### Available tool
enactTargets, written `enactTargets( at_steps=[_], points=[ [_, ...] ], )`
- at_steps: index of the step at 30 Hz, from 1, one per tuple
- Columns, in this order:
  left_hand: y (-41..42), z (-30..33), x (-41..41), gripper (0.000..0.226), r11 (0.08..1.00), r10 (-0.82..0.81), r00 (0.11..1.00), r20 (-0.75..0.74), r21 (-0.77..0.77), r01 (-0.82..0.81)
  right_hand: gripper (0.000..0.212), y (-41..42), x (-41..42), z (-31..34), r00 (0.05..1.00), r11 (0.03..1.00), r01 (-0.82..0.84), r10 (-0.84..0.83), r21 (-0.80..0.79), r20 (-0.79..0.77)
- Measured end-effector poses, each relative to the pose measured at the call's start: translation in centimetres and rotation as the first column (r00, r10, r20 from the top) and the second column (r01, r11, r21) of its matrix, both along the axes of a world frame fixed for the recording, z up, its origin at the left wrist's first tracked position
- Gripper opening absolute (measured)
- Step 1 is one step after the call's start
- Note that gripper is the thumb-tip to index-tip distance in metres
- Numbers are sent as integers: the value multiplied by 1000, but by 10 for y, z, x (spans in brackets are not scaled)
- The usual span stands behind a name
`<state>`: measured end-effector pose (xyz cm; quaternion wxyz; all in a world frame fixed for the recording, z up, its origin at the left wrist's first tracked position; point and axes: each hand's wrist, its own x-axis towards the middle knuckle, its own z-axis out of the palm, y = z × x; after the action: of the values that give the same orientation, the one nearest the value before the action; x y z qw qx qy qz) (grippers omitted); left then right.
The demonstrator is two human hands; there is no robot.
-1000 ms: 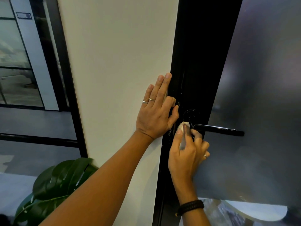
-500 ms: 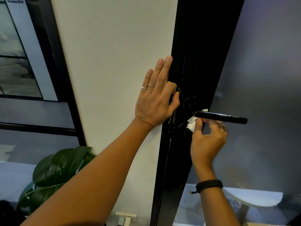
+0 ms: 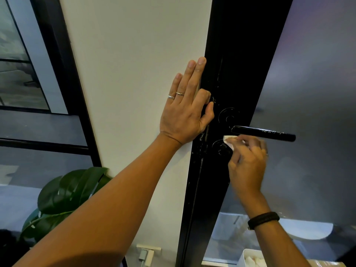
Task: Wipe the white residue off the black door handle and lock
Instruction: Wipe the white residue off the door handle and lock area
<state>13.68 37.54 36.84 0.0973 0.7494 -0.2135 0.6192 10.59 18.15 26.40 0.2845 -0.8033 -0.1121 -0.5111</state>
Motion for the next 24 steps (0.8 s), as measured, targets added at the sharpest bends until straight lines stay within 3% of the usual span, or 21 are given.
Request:
enactTargets(
  at_steps=[3,7,10,13,17,21,24],
  points=[
    [0,0,0,18,1000,-8,1000,-3,2,8,46,9,-5,22,996,967,61,-75,-246,-48],
    [1,0,-1,17,1000,-5,1000,-6,0,5,33,14,-17,31,995,849,8,-58,-529,-78],
    [0,0,-1,16,1000,-7,1000,-6,3,7,22,1,-21,43,997,897,19,-52,-441,-62],
    [0,1,-1,16,1000,-12,1000,-8,-3,12,28,-14,-18,42,993,934,63,-95,-352,-75],
    [-1,0,-1,17,1000,-2,1000,-9,9,2,42,-3,-20,31,979,863,11,-112,-506,-170],
    [1,2,-1,17,1000,-2,1000,0,3,2,41,15,-19,35,982,723,50,-161,-689,-97],
    [0,1,-1,16,1000,5,1000,-8,6,-5,43,7,-21,36,982,784,34,-140,-620,-123]
  ],
)
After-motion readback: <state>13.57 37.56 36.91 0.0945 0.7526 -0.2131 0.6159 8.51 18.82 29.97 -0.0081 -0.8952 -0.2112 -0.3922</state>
